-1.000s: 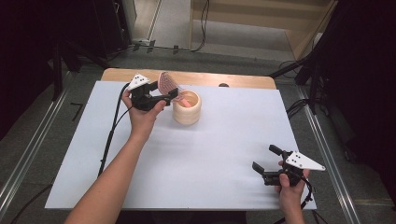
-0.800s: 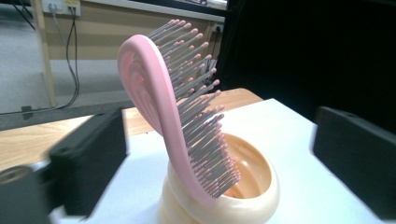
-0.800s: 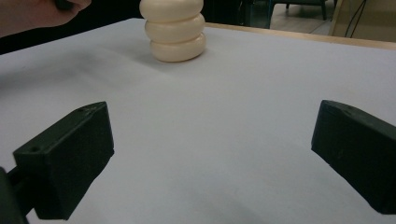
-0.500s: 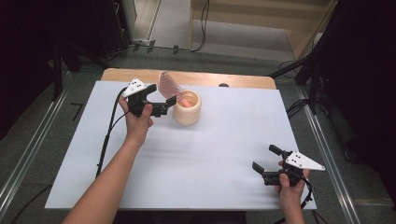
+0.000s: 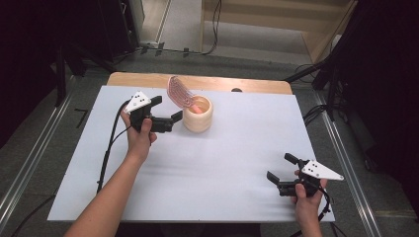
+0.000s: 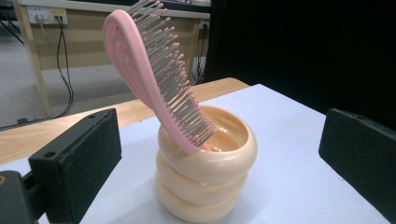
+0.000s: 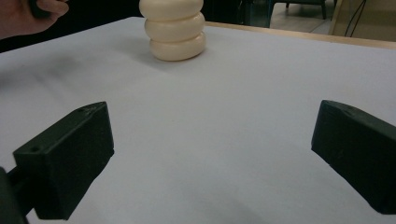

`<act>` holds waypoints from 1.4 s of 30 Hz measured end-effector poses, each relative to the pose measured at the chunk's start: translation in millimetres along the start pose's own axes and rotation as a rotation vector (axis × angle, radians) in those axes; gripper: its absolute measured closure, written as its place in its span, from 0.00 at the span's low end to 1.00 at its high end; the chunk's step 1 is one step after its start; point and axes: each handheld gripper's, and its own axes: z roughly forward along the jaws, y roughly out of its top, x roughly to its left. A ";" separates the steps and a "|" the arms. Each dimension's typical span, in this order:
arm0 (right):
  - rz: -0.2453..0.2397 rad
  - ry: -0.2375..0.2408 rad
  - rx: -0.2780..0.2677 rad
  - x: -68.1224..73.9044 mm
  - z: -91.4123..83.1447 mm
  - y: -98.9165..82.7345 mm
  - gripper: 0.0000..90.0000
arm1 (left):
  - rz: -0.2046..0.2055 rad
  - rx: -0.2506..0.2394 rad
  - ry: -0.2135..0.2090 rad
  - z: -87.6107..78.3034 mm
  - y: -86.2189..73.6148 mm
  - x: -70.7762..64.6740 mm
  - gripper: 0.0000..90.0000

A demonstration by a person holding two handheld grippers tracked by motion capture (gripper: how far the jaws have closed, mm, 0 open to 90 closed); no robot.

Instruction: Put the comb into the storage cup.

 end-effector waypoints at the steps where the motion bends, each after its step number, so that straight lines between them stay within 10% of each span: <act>1: -0.001 0.000 0.001 -0.1 -0.1 0.0 0.00 | 0.001 0.001 0.000 -1.4 -0.6 -0.1 0.00; 42: -0.001 -0.003 0.004 0.1 0.5 0.1 0.00 | 0.106 0.007 0.013 -57.2 -28.3 -24.6 0.00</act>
